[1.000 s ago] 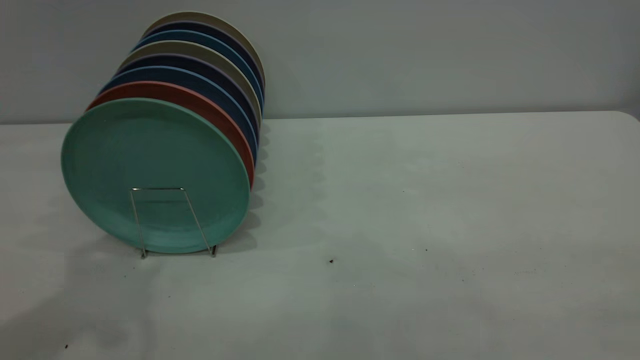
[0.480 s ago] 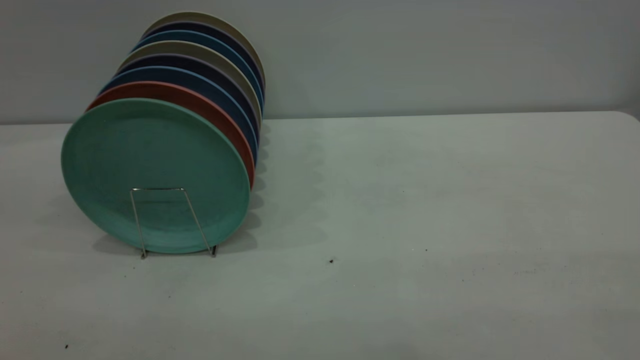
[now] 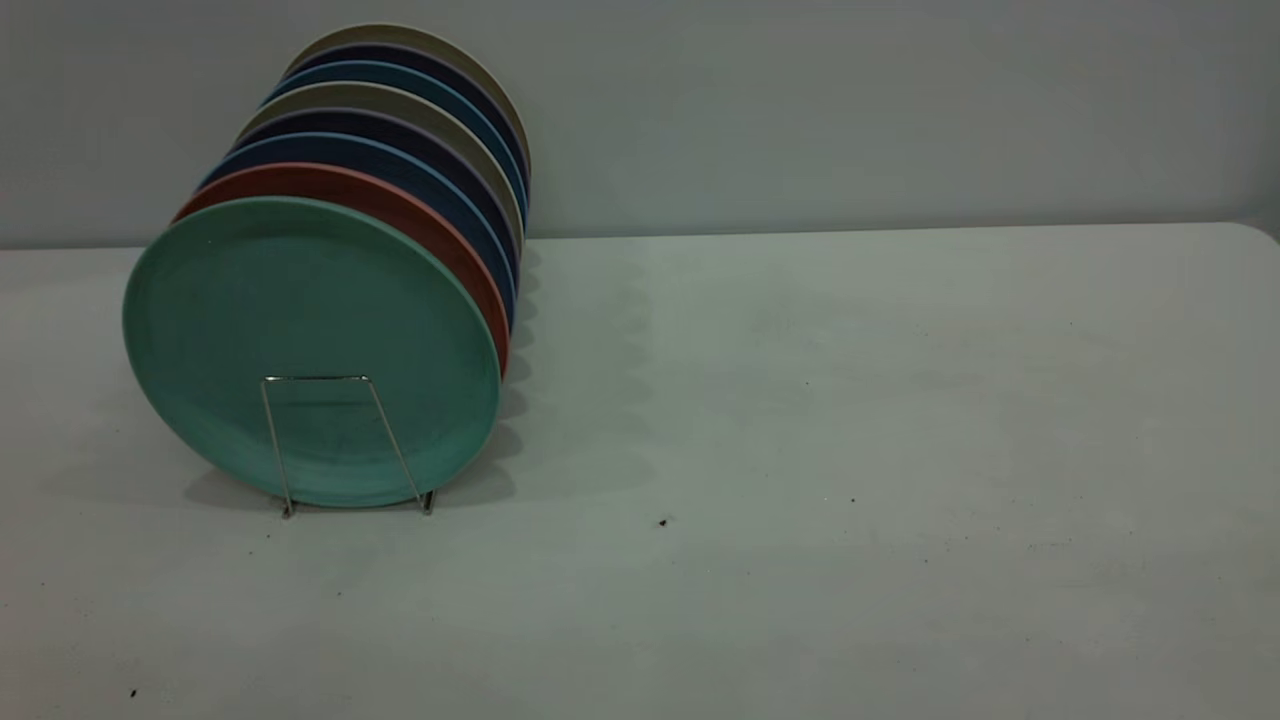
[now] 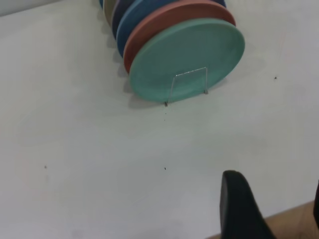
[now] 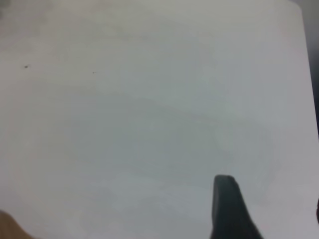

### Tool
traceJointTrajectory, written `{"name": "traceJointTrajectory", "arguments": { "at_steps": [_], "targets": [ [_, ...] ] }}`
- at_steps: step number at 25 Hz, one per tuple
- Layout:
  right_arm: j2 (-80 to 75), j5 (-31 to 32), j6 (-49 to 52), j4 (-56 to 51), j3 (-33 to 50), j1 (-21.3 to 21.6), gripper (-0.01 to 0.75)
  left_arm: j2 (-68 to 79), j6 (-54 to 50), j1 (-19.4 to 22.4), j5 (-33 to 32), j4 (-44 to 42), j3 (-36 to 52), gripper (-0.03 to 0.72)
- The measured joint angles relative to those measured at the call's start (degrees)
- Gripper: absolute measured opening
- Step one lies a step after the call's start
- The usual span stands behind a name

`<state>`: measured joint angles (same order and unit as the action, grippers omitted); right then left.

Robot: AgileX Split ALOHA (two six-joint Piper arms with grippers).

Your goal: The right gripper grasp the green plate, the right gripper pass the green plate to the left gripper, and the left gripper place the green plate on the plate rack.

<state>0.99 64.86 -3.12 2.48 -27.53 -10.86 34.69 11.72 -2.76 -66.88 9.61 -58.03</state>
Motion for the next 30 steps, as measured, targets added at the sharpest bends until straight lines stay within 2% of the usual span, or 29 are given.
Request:
{"name": "traceJointTrajectory", "arguments": {
  "at_steps": [8,14,24,30],
  "targets": [
    [0.0,0.0,0.0,-0.3,0.0,0.0,0.428,-13.4,-0.9,0.0,0.3,-0.3,19.7,0.391],
    [0.0,0.0,0.0,-0.3,0.0,0.0,0.428,-21.3,-1.8,0.0,2.2,-3.4,29.5,0.391],
    [0.1,0.0,0.1,-0.3,0.0,0.1,0.428,-23.3,-7.6,0.0,2.2,-6.9,30.2,0.391],
    [0.1,0.0,0.1,-0.4,0.0,3.6,0.428,-23.3,-7.8,0.0,2.2,-6.9,30.2,0.391]
  ]
}}
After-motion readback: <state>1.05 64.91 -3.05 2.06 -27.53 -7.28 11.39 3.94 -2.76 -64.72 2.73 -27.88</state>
